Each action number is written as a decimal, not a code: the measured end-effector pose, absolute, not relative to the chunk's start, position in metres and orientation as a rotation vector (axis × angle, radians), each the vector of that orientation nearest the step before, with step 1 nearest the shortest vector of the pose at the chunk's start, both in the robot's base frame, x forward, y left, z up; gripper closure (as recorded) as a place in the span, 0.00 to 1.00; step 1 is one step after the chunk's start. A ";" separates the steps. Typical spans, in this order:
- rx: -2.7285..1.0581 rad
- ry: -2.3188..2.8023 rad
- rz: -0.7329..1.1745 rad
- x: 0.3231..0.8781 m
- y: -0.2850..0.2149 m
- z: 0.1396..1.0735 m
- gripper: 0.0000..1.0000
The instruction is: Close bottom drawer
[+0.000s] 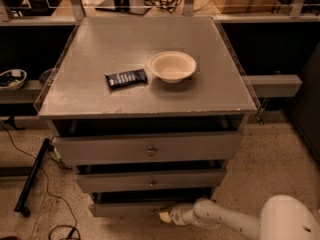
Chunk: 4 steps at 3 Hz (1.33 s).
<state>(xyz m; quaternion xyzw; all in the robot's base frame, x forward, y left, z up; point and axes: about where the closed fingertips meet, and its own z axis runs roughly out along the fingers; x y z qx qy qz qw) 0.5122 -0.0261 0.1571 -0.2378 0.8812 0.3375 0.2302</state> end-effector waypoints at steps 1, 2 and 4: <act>-0.670 2.392 0.931 0.531 -0.012 0.160 1.00; -0.666 2.377 0.922 0.542 -0.010 0.162 1.00; -0.664 2.353 0.926 0.548 -0.003 0.167 1.00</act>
Offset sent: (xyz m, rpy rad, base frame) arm 0.1003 0.0173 0.0190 0.0215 -0.1337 -0.0385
